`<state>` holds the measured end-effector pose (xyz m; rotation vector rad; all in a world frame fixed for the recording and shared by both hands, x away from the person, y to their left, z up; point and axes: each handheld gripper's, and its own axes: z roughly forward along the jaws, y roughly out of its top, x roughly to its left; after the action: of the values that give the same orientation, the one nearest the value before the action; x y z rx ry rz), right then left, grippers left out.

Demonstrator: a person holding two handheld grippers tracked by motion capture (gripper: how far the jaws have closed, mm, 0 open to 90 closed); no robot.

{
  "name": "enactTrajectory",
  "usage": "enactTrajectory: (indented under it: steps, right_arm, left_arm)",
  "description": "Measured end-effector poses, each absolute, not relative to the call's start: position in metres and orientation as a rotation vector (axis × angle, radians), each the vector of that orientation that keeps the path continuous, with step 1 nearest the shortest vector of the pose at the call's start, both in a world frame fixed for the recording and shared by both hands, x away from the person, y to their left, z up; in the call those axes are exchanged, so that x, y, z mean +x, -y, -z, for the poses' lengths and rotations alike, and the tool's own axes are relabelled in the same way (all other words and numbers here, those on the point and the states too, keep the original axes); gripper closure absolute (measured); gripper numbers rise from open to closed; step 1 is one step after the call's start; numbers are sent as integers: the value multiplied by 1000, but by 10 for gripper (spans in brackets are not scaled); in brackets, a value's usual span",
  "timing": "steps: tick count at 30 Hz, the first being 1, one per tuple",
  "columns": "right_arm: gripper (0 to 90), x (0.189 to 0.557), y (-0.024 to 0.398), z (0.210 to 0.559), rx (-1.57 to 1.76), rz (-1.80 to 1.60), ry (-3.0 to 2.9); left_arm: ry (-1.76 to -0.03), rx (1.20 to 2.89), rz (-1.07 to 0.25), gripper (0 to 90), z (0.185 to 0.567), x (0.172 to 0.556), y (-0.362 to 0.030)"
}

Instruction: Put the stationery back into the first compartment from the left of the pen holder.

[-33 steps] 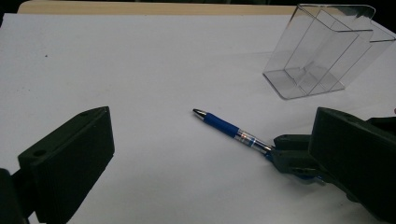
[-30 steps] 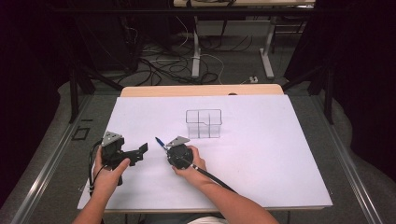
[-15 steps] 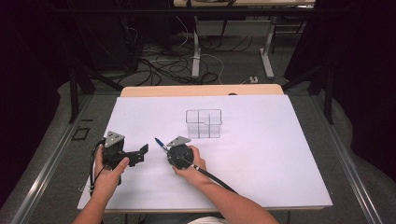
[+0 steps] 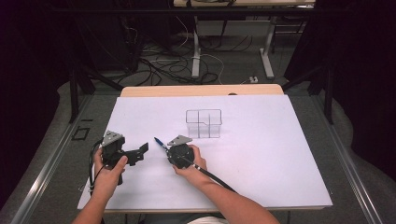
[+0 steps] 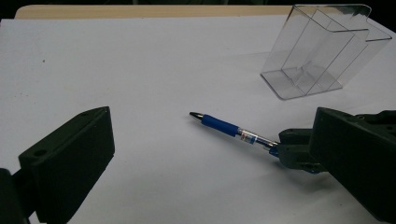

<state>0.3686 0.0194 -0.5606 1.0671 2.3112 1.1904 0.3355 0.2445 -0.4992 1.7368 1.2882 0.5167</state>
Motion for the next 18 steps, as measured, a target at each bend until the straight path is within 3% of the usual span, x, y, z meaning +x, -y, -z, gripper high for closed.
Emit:
enactTrajectory:
  steps: [18]
  right_arm:
    - [803, 367, -11, 549, 1044, -1233, -2277]
  left_arm:
    - [-1282, 1698, -461, 5, 497, 334, -245]
